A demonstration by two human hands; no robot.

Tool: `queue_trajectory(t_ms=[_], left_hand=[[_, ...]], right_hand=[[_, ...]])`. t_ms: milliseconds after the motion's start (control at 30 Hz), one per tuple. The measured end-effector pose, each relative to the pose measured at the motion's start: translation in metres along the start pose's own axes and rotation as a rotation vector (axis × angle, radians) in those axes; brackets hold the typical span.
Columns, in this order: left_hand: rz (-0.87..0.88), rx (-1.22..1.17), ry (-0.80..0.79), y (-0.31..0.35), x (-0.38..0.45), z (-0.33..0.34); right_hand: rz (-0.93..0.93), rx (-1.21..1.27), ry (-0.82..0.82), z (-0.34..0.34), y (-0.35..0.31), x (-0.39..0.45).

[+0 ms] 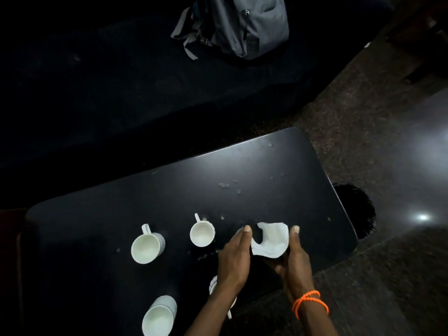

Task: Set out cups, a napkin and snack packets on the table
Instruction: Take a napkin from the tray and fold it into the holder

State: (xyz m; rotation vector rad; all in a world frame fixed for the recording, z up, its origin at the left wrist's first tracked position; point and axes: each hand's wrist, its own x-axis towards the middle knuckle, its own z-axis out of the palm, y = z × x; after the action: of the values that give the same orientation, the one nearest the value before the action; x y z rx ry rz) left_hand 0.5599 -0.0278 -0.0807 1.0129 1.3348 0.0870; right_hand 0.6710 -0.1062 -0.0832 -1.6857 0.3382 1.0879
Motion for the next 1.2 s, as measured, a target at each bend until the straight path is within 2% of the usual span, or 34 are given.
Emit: queue_trajectory(t_ms=[300, 700, 1000, 1100, 1200], left_hand=[[0.008, -0.02, 0.037, -0.008, -0.007, -0.011], [-0.031, -0.181, -0.038, -0.002, -0.007, -0.005], [0.003, -0.108, -0.045, 0.0, -0.003, -0.003], [-0.012, -0.139, -0.037, 0.005, -0.009, -0.011], [-0.039, -0.171, -0.022, 0.008, -0.012, -0.023]], right_hand=[[0.005, -0.072, 0.027, 0.007, 0.005, -0.007], [0.027, -0.115, 0.094, 0.004, -0.003, -0.001], [0.075, -0.202, 0.115, -0.001, -0.012, 0.002], [0.015, -0.3, 0.186, -0.001, -0.019, -0.002], [-0.153, -0.48, 0.301, 0.004, -0.029, -0.012]])
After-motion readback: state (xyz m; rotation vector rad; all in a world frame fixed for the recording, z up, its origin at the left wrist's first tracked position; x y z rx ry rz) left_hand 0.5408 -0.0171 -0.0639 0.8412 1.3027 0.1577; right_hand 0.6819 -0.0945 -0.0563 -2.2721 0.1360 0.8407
